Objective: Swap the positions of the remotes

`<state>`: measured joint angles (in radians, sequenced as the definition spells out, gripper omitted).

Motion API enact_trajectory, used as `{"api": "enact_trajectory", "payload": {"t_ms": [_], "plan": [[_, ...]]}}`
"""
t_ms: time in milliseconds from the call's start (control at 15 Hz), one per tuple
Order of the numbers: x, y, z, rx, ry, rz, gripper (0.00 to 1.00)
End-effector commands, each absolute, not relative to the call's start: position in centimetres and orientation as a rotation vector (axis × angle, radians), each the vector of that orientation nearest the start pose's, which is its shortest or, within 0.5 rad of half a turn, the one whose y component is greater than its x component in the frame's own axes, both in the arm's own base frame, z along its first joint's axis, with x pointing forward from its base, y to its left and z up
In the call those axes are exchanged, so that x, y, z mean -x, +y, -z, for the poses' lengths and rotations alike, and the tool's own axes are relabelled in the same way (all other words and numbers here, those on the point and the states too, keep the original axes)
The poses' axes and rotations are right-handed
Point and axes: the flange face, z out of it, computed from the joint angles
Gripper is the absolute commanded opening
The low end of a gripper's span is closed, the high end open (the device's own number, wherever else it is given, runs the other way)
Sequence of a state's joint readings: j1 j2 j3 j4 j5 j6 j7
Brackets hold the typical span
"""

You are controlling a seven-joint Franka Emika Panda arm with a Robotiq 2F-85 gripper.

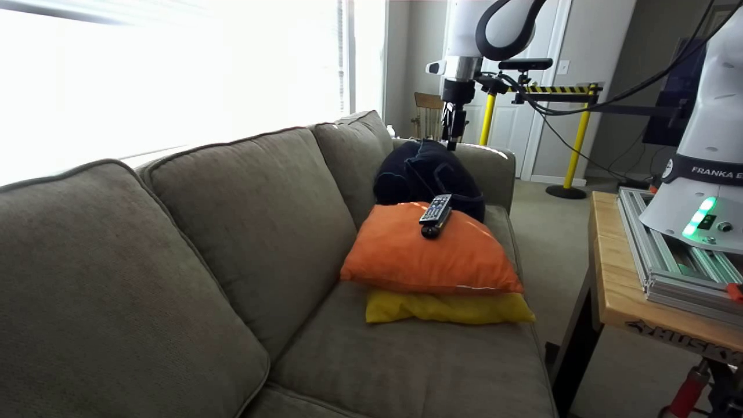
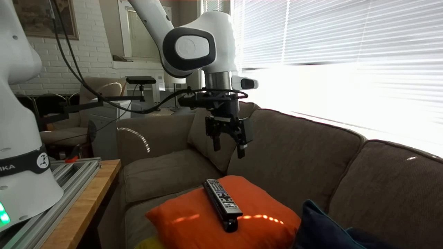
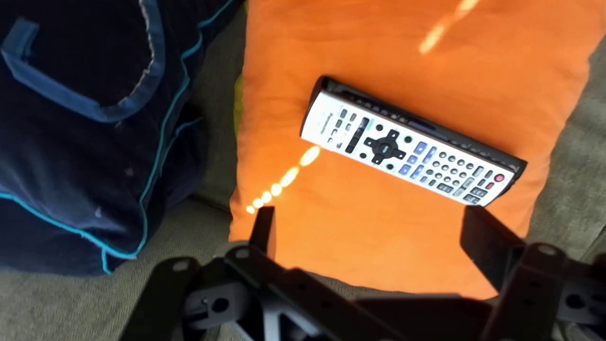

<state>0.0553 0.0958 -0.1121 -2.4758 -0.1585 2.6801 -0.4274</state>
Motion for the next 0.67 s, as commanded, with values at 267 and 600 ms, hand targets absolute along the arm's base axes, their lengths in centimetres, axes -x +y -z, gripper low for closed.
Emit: {"api": "enact_trajectory", "payload": {"t_ms": [267, 600], "plan": [[-47.6, 2.3, -25.7, 3.144, -0.243, -0.14, 1.0], [-47.5, 2.4, -25.6, 3.155, -0.232, -0.112, 1.0]]}}
